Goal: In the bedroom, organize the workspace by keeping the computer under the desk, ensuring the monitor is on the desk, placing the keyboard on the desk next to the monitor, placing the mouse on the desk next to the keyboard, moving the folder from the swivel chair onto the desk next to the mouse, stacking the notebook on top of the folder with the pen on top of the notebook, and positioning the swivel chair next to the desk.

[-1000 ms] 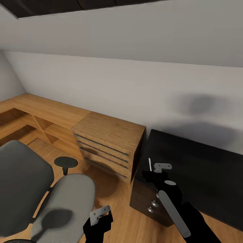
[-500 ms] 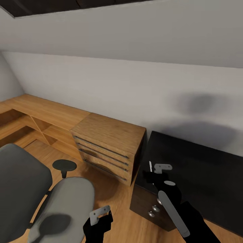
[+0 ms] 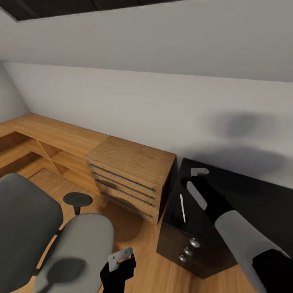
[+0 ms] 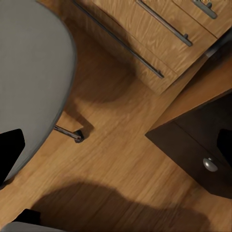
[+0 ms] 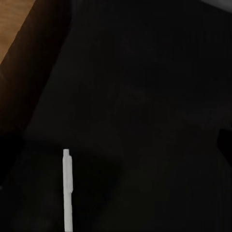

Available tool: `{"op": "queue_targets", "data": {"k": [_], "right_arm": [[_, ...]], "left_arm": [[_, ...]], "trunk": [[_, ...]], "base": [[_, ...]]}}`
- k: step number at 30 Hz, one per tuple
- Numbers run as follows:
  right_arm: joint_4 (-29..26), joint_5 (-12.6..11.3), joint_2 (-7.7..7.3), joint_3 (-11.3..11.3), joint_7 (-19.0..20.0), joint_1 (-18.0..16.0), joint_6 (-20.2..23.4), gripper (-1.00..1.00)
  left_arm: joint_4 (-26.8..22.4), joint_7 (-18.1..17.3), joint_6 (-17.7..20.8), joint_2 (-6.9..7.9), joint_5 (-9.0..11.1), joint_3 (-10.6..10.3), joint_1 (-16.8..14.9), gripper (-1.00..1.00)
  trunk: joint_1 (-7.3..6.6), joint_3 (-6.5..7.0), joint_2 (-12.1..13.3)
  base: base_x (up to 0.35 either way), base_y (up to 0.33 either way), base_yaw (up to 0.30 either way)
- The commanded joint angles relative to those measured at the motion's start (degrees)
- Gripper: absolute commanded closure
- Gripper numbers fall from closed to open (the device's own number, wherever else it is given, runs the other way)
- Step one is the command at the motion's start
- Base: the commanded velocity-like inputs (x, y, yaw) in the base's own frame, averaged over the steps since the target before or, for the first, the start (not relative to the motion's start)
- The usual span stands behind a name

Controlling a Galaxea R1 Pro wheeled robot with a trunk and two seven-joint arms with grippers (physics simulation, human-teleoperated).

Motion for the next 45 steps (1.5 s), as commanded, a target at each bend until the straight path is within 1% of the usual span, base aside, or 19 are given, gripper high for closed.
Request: {"op": "queue_targets", "data": {"k": [1,3,4,5,9,11,15,16,17,19,20,21,24,27,29,31,33,38,45], "right_arm": [[3.3,-0.47,0.51,0.39,0.61,-2.36,-0.2,-1.0],[7.18,0.13,1.4,0.56,2.24,-4.64,-0.44,-1.0],[8.18,0.48,1.75,0.61,2.63,-5.14,-0.45,-1.0],[9.73,1.3,2.55,0.68,3.25,-5.87,-0.48,-1.0],[12.35,2.96,4.95,0.74,4.13,-6.8,-0.4,-1.0],[14.16,3.16,5.88,0.71,4.25,-6.89,-0.37,-1.0],[17.02,3.1,6.75,0.67,4.4,-6.78,-0.39,-1.0],[17.79,2.65,7.02,0.64,4.46,-6.32,-0.46,-1.0],[18.18,1.41,7.12,0.58,4.45,-5.28,-0.54,-1.0],[18.37,-1.4,7.09,0.5,4.39,-3.94,-0.46,-1.0],[18.54,-3.94,6.99,0.45,4.2,-3.33,-0.34,-1.0],[18.65,-4.88,6.89,0.39,4.14,-3.13,-0.33,-1.0],[18.98,-5.72,6.77,0.41,4.26,-2.72,-0.54,-1.0],[19.38,-5.73,6.75,0.38,4.29,-2.41,-0.54,-1.0],[19.51,-5.71,6.71,0.36,4.31,-2.36,-0.57,-1.0],[19.65,-5.7,6.63,0.34,4.35,-2.32,-0.59,-1.0],[19.72,-5.69,6.02,0.35,4.44,-2.31,-0.62,-1.0],[20.43,-5.7,4.96,0.46,4.63,-2.07,-0.69,-1.0],[21.29,-5.48,4.92,0.5,4.65,-2.04,-0.7,-1.0]], "left_arm": [[-0.14,0.39,0.4,0.05,0.08,-0.12,-0.07,-1.0],[-0.18,0.39,0.4,0.05,0.08,-0.08,-0.07,-1.0],[-0.18,0.39,0.4,0.05,0.08,-0.07,-0.07,-1.0],[-0.19,0.39,0.4,0.05,0.08,-0.02,-0.07,-1.0],[-0.2,0.39,0.44,0.05,0.08,0.02,-0.07,-1.0],[-0.25,0.39,0.44,0.05,0.08,0.04,-0.07,-1.0],[-0.6,0.39,0.45,0.05,0.08,0.05,-0.07,-1.0],[-0.79,0.39,0.47,0.05,0.08,0.04,-0.07,-1.0],[-0.89,0.39,0.48,0.05,0.08,0.02,-0.07,-1.0],[-0.95,0.39,0.49,0.05,0.08,0.04,-0.07,-1.0],[-0.98,0.39,0.49,0.05,0.08,0.05,-0.07,-1.0],[-0.99,0.39,0.49,0.05,0.08,0.04,-0.07,-1.0],[-1.13,0.4,0.49,0.05,0.06,-0.02,-0.07,-1.0],[-1.33,0.95,0.49,0.05,0.03,-0.03,-0.07,-1.0],[-1.51,2.05,0.45,0.05,0.02,-0.05,-0.07,-1.0],[-2.31,4.0,0.41,-0.01,-0.08,-0.25,-0.07,-1.0],[-3.12,5.69,0.35,-0.03,-0.15,-0.38,-0.07,-1.0],[-4.3,6.84,0.34,-0.04,-0.18,-0.46,-0.07,-1.0],[-5.27,6.98,0.4,-0.04,-0.08,-0.47,-0.07,-1.0]], "trunk": [[0.02,-0.1,-0.1],[0.02,-0.1,-0.1],[0.02,-0.1,-0.1],[0.02,-0.1,-0.1],[0.02,-0.1,-0.1],[0.02,-0.1,-0.1],[0.02,-0.1,-0.1],[0.02,-0.1,-0.1],[0.02,-0.1,-0.1],[0.02,-0.1,-0.1],[0.02,-0.1,-0.1],[0.02,-0.1,-0.1],[0.02,-0.1,-0.1],[0.02,-0.1,-0.1],[0.02,-0.1,-0.1],[0.02,-0.1,-0.1],[0.02,-0.1,-0.1],[0.02,-0.1,-0.1],[1.56,-1.35,-2.9]], "base": [[0.0,0.0,0.0],[0.0,0.0,0.0],[0.0,0.0,0.0],[0.0,0.0,0.0],[0.0,0.0,0.0],[0.0,0.0,0.0],[0.0,0.0,0.0],[0.0,0.0,0.0],[0.0,0.0,0.0],[0.0,0.0,0.0],[0.0,0.0,0.0],[0.0,0.0,0.0],[0.0,0.0,0.0],[0.0,0.0,0.0],[0.0,0.0,0.0],[0.0,0.0,0.0],[0.0,0.0,0.0],[0.0,0.0,0.0],[0.0,0.0,0.0]]}}
